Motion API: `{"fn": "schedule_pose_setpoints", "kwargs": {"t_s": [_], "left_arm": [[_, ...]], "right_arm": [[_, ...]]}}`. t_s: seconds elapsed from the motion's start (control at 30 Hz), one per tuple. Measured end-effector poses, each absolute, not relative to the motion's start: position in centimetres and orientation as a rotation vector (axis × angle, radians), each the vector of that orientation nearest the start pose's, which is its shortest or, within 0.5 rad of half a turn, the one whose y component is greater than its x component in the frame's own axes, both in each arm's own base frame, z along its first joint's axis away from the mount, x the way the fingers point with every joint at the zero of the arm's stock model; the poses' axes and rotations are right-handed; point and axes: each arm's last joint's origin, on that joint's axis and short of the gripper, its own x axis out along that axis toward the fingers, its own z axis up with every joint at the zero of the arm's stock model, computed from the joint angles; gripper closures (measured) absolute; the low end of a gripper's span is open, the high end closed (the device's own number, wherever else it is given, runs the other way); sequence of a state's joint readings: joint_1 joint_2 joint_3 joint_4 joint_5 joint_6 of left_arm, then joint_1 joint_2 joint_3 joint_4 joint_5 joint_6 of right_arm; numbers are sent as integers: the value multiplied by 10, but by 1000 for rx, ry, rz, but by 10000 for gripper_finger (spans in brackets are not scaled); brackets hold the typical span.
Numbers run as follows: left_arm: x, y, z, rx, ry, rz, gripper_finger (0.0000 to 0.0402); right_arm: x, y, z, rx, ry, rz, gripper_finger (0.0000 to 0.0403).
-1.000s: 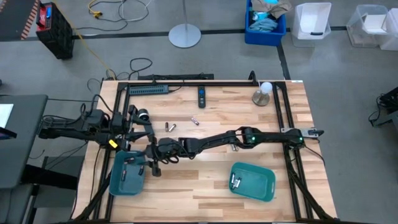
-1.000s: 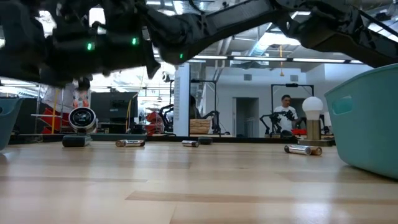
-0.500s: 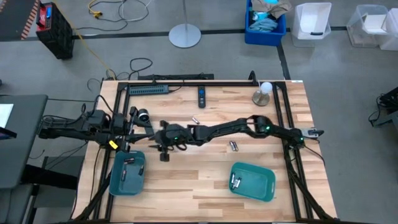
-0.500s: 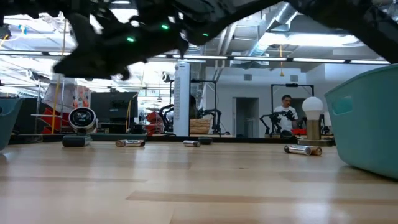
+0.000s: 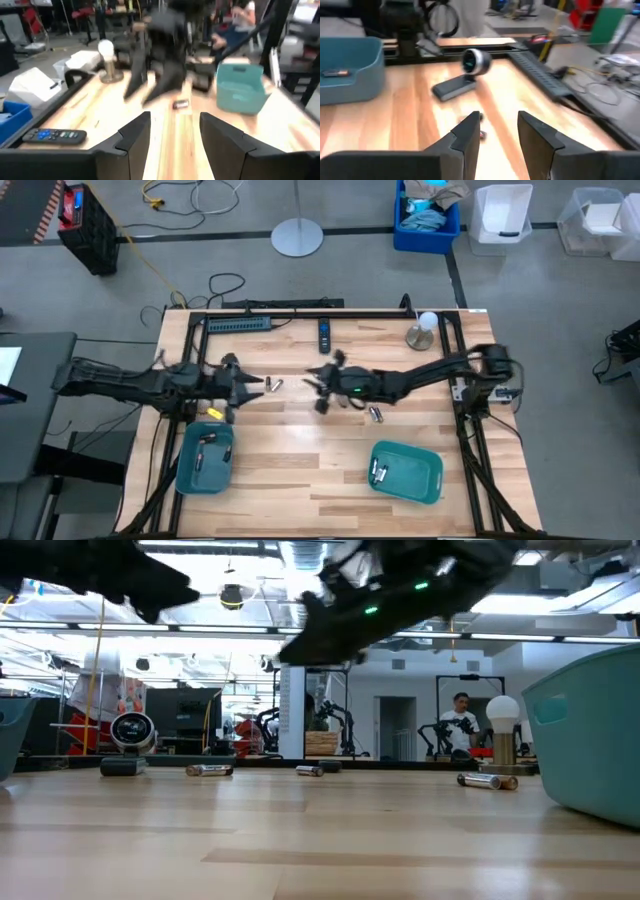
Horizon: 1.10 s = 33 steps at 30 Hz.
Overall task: Sort batteries
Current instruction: Put the silver battery into the green bin
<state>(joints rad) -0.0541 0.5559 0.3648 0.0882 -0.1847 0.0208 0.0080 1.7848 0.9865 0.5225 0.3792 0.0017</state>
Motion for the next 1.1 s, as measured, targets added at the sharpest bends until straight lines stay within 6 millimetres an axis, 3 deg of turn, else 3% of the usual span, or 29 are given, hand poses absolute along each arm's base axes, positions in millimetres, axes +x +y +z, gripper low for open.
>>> {"fn": "schedule_pose_setpoints", "kwargs": {"t_s": [0.27, 0.57, 0.87, 1.1], "left_arm": [[207, 11, 229, 116, 358, 198, 235], [284, 58, 218, 203, 601, 118, 235], [341, 99, 198, 283, 914, 36, 235], [364, 121, 179, 281, 1052, -6, 235]], "right_arm": [[305, -9, 213, -40, 216, -542, 257], [250, 1, 232, -29, 120, -595, 257], [234, 9, 236, -56, 154, -593, 257], [235, 8, 234, -77, 167, -593, 257]]}}
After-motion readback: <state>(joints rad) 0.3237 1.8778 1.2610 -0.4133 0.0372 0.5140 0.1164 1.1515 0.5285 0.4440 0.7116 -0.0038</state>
